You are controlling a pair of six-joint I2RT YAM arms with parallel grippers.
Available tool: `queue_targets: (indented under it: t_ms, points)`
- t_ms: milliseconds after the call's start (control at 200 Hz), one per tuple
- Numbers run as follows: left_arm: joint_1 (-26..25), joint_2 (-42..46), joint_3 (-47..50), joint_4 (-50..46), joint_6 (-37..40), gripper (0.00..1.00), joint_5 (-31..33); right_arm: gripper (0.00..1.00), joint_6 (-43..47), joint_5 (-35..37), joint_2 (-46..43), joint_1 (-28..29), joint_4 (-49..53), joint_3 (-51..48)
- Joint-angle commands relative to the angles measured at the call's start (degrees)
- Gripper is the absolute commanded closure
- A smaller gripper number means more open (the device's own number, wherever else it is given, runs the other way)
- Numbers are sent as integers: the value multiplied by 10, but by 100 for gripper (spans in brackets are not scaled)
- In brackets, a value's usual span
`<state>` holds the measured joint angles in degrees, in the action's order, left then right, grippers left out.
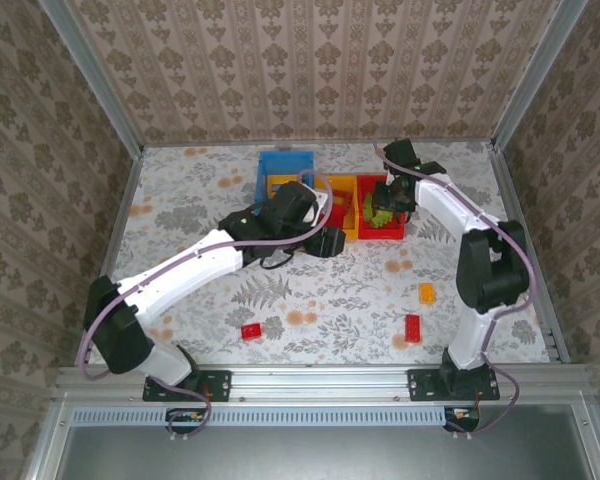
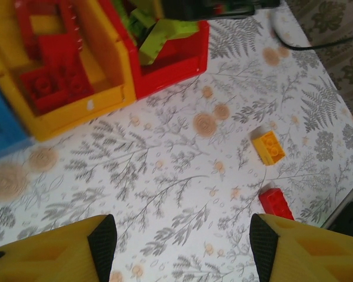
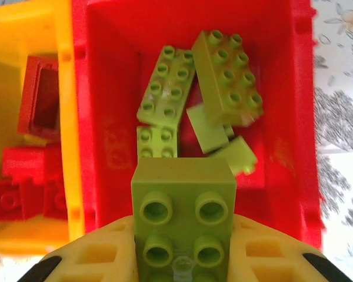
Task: Sort the legos into containers by color
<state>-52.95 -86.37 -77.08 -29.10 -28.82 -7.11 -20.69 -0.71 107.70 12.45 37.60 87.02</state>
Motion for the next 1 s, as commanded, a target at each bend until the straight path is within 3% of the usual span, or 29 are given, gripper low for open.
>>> queue_targets:
  t_ms: [0, 190, 290, 640, 810, 995]
  points:
    - [-15, -30, -41, 3, 37, 36, -4, 70, 8, -33, 46, -5, 23, 50]
    - [-39, -81, -80, -14, 70, 36, -11, 45, 4, -43, 79, -9, 34, 88]
    - [-47, -110, -97, -23, 81, 35, -23, 37, 4, -34, 62, -11, 38, 89]
    - [-70, -226, -174, -28, 37, 32, -63, 35, -25, 43, -111, -37, 72, 30]
    - [-81, -327, -276, -71, -29, 29, -96, 27, -76, 127, -248, -48, 86, -34]
    - [-112, -432, -388, -122, -78, 26, -112, 21, -101, 153, -376, -57, 105, -72]
